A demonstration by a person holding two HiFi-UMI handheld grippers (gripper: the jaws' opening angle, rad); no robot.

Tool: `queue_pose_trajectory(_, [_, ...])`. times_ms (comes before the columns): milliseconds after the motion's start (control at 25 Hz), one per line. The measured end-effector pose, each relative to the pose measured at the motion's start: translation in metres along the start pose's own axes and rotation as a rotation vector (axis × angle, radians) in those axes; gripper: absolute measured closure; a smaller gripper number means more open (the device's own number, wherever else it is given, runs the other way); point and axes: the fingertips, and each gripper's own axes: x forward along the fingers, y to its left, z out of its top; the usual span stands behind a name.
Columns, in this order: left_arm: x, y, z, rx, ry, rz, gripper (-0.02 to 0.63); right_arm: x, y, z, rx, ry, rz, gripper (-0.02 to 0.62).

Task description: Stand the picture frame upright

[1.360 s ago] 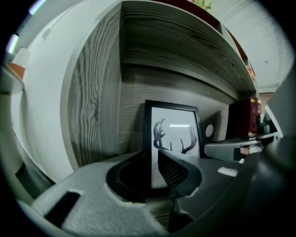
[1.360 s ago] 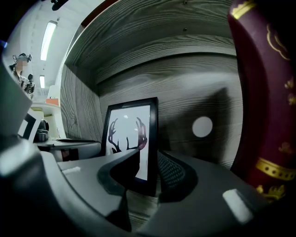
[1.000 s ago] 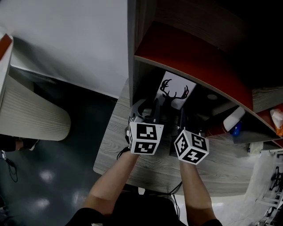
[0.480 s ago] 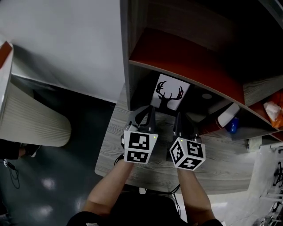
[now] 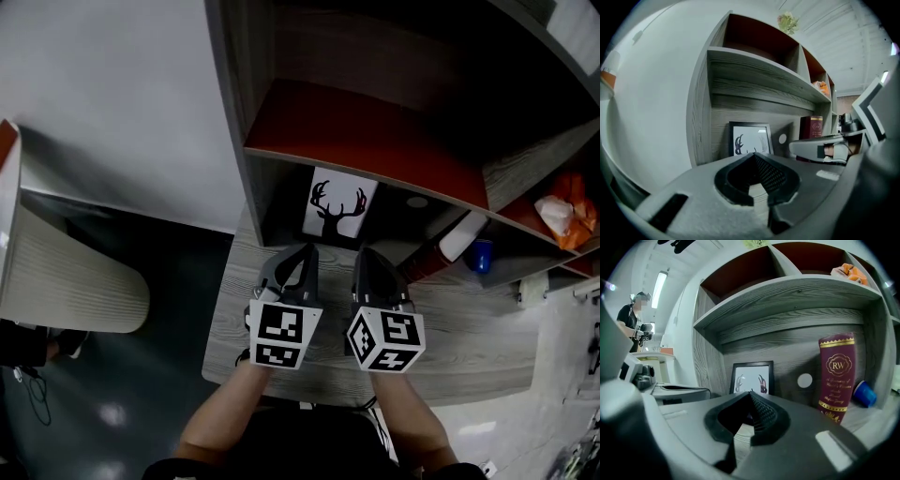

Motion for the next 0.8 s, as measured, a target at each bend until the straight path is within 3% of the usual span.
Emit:
queue_pose_trajectory(400, [-0.027, -0.018, 0.015, 0.018, -0.031, -0.045, 0.609, -0.026, 0.012, -0.01, 0.002, 0.028, 0.02, 0.6])
queue_pose_trajectory(800, [-0.054, -0.025, -0.003, 0.031, 0.0, -0.064, 0.609, -0.054, 0.025, -0.009, 0.004, 0.007, 0.072, 0.597])
